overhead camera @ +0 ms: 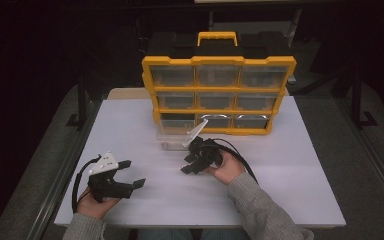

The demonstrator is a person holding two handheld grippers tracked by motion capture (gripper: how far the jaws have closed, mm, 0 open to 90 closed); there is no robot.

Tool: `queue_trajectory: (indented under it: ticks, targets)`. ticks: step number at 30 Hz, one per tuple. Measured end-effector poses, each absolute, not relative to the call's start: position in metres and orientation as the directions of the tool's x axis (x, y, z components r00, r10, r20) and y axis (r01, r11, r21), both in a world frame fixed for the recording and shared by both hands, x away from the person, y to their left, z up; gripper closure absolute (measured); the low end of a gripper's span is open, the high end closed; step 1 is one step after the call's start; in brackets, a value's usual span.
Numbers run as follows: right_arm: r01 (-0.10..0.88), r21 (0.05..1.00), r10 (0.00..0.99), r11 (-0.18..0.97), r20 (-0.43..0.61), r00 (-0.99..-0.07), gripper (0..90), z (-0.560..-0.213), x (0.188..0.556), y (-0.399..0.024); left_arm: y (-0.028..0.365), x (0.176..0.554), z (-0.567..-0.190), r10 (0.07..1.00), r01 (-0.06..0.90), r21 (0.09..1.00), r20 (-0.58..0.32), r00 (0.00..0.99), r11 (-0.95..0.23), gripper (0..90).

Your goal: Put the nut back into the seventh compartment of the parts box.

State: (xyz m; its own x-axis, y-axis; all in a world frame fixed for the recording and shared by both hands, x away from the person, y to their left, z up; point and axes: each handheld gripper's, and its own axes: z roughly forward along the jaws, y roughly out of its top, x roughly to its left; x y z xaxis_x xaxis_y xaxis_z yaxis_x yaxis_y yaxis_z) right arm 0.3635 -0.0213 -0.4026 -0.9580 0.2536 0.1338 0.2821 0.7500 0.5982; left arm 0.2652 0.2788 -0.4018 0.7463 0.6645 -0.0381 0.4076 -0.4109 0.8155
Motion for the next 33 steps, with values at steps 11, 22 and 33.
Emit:
queue_trajectory:
  ticks: [11, 22, 33]
  targets:
    - [0.319, 0.562, 0.298, 0.763, 0.132, -0.945, 54.6, -0.421, 0.365, -0.015, 0.279, 0.265, -0.402, 0.664, 0.410, 0.813, -0.038, 0.747, -0.414, 16.6]
    - [0.242, 0.552, 0.264, 0.798, 0.041, -0.964, 65.0, -0.432, 0.367, -0.004, 0.279, 0.265, -0.402, 0.663, 0.407, 0.814, -0.037, 0.747, -0.414, 16.6]
    - [0.290, 0.520, 0.279, 0.803, 0.101, -0.955, 68.9, -0.431, 0.368, -0.006, 0.278, 0.266, -0.402, 0.664, 0.409, 0.814, -0.038, 0.747, -0.413, 16.6]
